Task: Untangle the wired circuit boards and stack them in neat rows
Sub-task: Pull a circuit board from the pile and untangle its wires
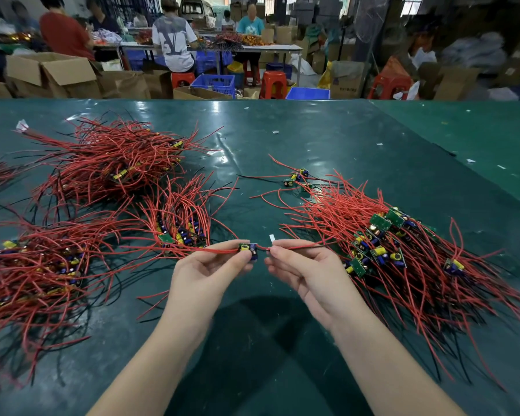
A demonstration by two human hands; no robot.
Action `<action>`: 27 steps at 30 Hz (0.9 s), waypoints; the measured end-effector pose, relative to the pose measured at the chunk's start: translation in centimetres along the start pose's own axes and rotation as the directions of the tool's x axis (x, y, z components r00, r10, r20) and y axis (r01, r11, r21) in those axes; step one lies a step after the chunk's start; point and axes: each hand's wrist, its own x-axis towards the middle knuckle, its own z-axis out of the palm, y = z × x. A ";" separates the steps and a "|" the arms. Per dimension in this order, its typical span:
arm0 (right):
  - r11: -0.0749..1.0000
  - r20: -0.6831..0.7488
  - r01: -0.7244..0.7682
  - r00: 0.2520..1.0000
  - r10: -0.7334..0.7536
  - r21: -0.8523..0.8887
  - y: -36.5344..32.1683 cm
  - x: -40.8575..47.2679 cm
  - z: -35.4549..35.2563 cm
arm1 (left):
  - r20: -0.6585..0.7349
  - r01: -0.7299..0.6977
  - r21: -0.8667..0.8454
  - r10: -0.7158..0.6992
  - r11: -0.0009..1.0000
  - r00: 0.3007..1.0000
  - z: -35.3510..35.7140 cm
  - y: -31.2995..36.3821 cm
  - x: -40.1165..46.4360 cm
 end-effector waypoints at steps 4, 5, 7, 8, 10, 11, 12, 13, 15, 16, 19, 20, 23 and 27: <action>0.964 0.022 -0.144 0.990 0.143 0.225 0.5 -0.2 0.8 | 0.101 0.230 -0.355 -0.207 0.906 0.973 0.4 0.3 0.0; 0.947 0.031 -0.178 0.984 0.176 0.269 0.6 -0.3 1.0 | 0.121 0.267 -0.374 -0.239 0.888 0.963 0.5 0.4 -0.1; 0.923 0.031 -0.223 0.974 0.225 0.313 0.6 -0.4 1.1 | 0.121 0.293 -0.375 -0.267 0.879 0.956 0.5 0.4 -0.1; 0.921 0.022 -0.231 0.972 0.236 0.314 0.5 -0.4 1.1 | 0.106 0.277 -0.352 -0.256 0.894 0.961 0.5 0.4 -0.1; 0.928 0.009 -0.238 0.969 0.246 0.287 0.4 -0.4 1.0 | 0.055 0.204 -0.274 -0.196 0.940 0.979 0.5 0.5 -0.2; 0.933 0.006 -0.247 0.967 0.254 0.262 0.4 -0.4 0.9 | 0.029 0.160 -0.230 -0.157 0.960 0.987 0.6 0.5 -0.2; 0.937 0.003 -0.257 0.964 0.264 0.235 0.3 -0.4 0.8 | 0.010 0.120 -0.185 -0.120 0.975 0.993 0.5 0.4 -0.2; 0.941 -0.003 -0.263 0.963 0.270 0.215 0.2 -0.4 0.7 | -0.002 0.093 -0.149 -0.095 0.984 0.996 0.5 0.4 -0.3; 0.946 -0.033 -0.246 0.965 0.258 0.209 0.3 -0.4 0.6 | -0.012 0.084 -0.106 -0.086 0.991 0.996 0.5 0.3 -0.3; 0.949 -0.054 -0.225 0.969 0.243 0.221 0.3 -0.4 0.6 | -0.013 0.090 -0.095 -0.092 0.991 0.996 0.6 0.3 -0.3; 0.944 -0.095 -0.182 0.972 0.215 0.276 0.6 -0.4 0.7 | -0.005 0.103 -0.077 -0.104 0.992 0.995 0.7 0.3 -0.4; 0.937 -0.103 -0.179 0.970 0.219 0.300 0.6 -0.5 0.8 | -0.003 0.101 -0.077 -0.101 0.992 0.995 0.8 0.2 -0.4; 0.922 -0.130 -0.177 0.964 0.234 0.343 0.7 -0.7 0.9 | 0.002 0.091 -0.070 -0.092 0.993 0.996 1.0 0.1 -0.6; 0.916 -0.133 -0.190 0.959 0.251 0.354 0.5 -0.8 0.9 | 0.017 0.094 -0.072 -0.093 0.993 0.996 1.3 0.1 -0.8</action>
